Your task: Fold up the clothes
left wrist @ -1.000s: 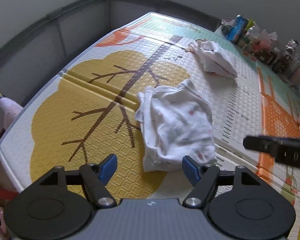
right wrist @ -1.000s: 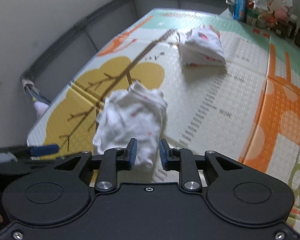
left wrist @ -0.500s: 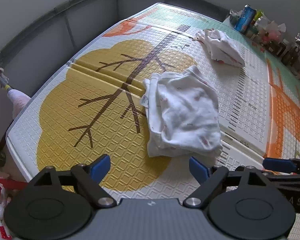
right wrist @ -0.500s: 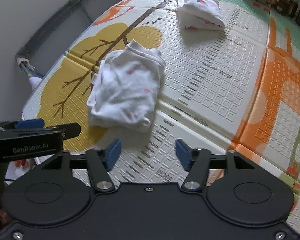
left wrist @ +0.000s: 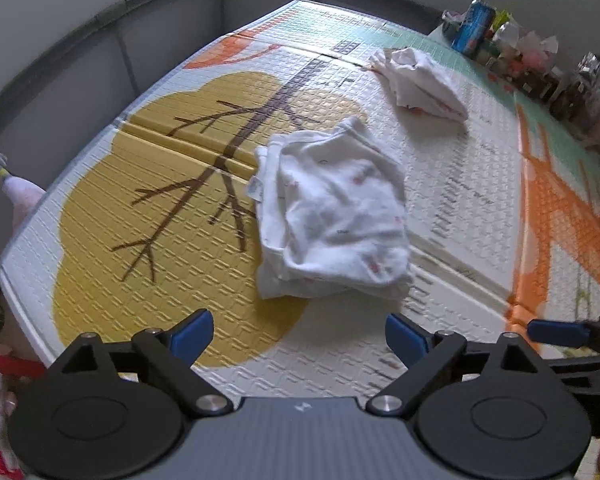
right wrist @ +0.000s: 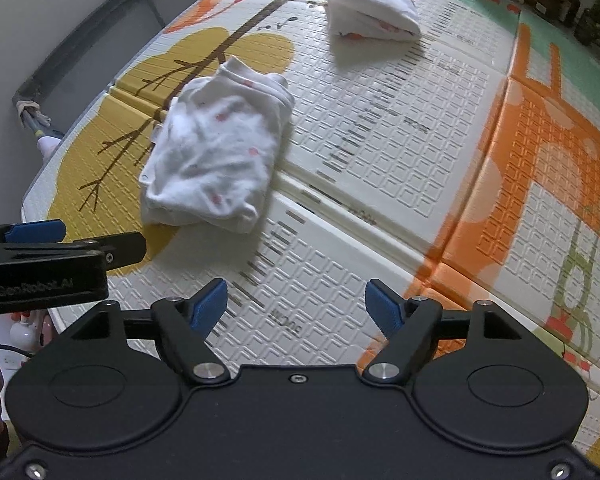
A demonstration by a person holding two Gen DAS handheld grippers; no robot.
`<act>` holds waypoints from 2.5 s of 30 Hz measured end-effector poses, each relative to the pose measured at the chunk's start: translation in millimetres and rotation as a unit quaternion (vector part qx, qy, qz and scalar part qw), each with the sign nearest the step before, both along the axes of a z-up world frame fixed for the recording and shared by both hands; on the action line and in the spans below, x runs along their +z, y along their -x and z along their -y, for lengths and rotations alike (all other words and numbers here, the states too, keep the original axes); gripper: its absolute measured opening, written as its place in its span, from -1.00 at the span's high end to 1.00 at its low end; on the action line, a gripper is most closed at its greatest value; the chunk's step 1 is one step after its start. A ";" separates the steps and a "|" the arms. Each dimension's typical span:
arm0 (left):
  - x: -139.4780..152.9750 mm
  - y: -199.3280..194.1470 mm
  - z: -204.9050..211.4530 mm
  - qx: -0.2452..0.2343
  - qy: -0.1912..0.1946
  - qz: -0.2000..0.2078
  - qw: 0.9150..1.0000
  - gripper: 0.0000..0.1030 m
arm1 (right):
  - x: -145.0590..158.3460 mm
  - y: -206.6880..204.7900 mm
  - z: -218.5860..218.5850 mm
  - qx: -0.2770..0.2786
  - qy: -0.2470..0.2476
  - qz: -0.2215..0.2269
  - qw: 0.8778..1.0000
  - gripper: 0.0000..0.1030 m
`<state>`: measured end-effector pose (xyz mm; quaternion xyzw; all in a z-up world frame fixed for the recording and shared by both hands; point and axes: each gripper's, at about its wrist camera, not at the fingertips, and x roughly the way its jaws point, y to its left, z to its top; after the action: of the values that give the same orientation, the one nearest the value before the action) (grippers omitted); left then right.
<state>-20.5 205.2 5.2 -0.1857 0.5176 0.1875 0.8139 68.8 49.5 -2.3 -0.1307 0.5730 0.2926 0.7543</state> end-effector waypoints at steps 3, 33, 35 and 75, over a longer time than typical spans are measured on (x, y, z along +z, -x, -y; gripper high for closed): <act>1.7 -2.1 6.0 0.000 -0.018 -0.001 1.000 -0.88 | -0.5 0.2 3.4 -0.003 0.001 0.001 1.000 -0.47; -9.0 -10.8 30.3 -0.011 -0.074 -0.028 0.997 -0.72 | -2.1 10.4 9.2 -0.025 0.003 -0.002 1.000 -0.48; -9.5 -11.1 30.9 -0.010 -0.076 -0.030 0.997 -0.71 | -2.3 11.0 9.2 -0.026 0.003 -0.003 1.000 -0.48; -11.7 -15.4 29.3 -0.019 -0.064 -0.048 0.997 -0.78 | -1.2 13.5 8.2 -0.024 0.009 0.002 1.000 -0.49</act>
<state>-5.1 175.9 -6.6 -0.1146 0.5460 0.2137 0.8019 55.4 41.3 -3.5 -0.1247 0.5771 0.2692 0.7609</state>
